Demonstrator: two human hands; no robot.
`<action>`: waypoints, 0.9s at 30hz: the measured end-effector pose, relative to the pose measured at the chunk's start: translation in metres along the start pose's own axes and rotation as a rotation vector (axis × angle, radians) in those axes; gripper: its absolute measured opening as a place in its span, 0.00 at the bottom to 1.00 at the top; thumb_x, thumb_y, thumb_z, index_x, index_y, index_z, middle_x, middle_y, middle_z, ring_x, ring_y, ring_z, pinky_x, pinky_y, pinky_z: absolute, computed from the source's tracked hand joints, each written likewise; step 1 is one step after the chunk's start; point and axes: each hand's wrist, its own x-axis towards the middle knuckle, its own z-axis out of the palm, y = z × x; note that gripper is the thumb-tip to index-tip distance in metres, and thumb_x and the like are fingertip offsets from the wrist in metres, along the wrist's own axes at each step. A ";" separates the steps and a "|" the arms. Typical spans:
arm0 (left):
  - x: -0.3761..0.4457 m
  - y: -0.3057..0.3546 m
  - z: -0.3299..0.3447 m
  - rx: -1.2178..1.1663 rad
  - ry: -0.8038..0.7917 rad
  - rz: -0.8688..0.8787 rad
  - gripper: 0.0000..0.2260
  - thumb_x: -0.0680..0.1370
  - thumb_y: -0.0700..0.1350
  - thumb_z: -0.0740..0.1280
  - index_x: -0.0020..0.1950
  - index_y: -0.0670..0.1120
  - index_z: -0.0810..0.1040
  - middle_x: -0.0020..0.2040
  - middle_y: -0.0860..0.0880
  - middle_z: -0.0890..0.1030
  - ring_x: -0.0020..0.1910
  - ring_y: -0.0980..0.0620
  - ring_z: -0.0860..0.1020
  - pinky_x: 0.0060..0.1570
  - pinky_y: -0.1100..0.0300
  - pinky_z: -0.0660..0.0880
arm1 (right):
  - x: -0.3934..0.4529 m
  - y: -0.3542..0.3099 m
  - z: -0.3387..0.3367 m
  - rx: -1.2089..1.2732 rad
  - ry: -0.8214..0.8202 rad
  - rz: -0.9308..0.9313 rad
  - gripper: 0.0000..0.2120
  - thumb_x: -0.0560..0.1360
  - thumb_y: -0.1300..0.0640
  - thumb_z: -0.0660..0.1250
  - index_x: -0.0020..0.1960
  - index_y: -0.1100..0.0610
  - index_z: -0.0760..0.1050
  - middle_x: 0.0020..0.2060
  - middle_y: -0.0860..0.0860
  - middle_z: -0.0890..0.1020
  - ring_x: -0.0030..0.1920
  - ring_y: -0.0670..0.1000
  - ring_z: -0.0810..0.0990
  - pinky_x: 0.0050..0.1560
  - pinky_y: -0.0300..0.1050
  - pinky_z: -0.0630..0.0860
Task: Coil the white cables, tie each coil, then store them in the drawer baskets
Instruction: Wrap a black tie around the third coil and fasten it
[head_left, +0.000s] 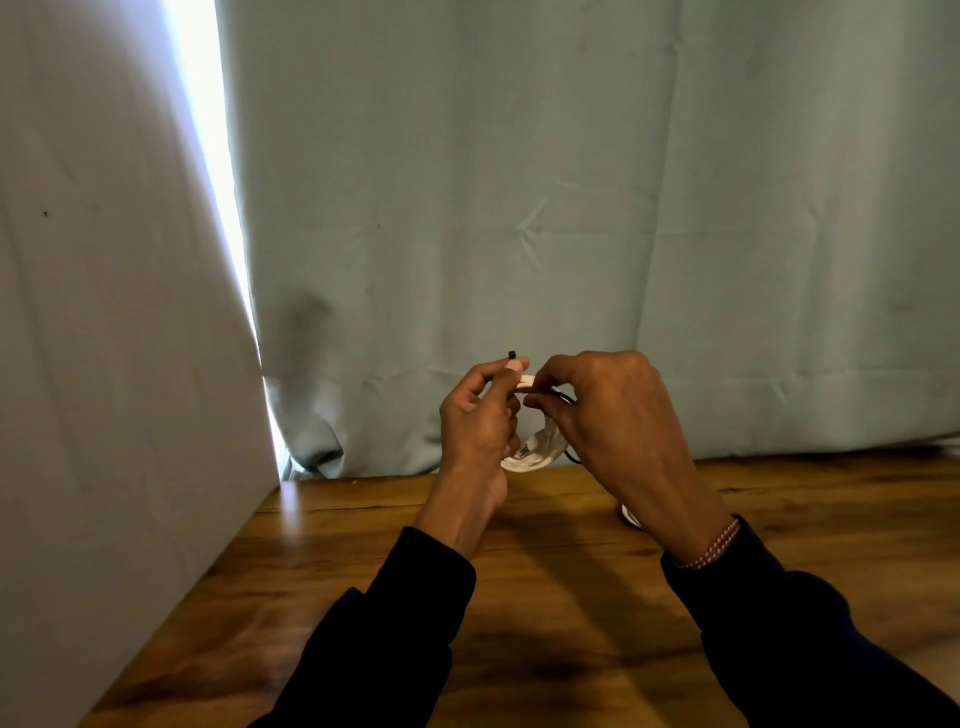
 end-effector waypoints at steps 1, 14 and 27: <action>-0.001 -0.001 0.000 -0.005 0.009 -0.001 0.06 0.78 0.45 0.70 0.53 0.48 0.85 0.29 0.52 0.71 0.25 0.56 0.62 0.22 0.63 0.62 | 0.000 -0.001 -0.003 0.013 -0.025 0.038 0.08 0.75 0.51 0.74 0.50 0.53 0.85 0.41 0.52 0.86 0.39 0.51 0.83 0.41 0.49 0.81; -0.001 -0.002 0.001 0.011 0.123 0.004 0.06 0.79 0.46 0.69 0.47 0.52 0.86 0.53 0.41 0.84 0.51 0.44 0.78 0.42 0.54 0.76 | 0.007 -0.016 -0.063 1.009 -0.458 0.356 0.08 0.78 0.61 0.69 0.54 0.59 0.84 0.44 0.54 0.87 0.44 0.52 0.86 0.44 0.40 0.81; -0.004 0.004 -0.003 0.063 0.146 0.053 0.08 0.80 0.45 0.68 0.53 0.48 0.86 0.52 0.43 0.85 0.51 0.43 0.81 0.40 0.55 0.77 | 0.002 -0.026 -0.073 0.920 -0.410 0.098 0.07 0.71 0.59 0.75 0.49 0.56 0.86 0.45 0.49 0.87 0.51 0.49 0.85 0.52 0.43 0.81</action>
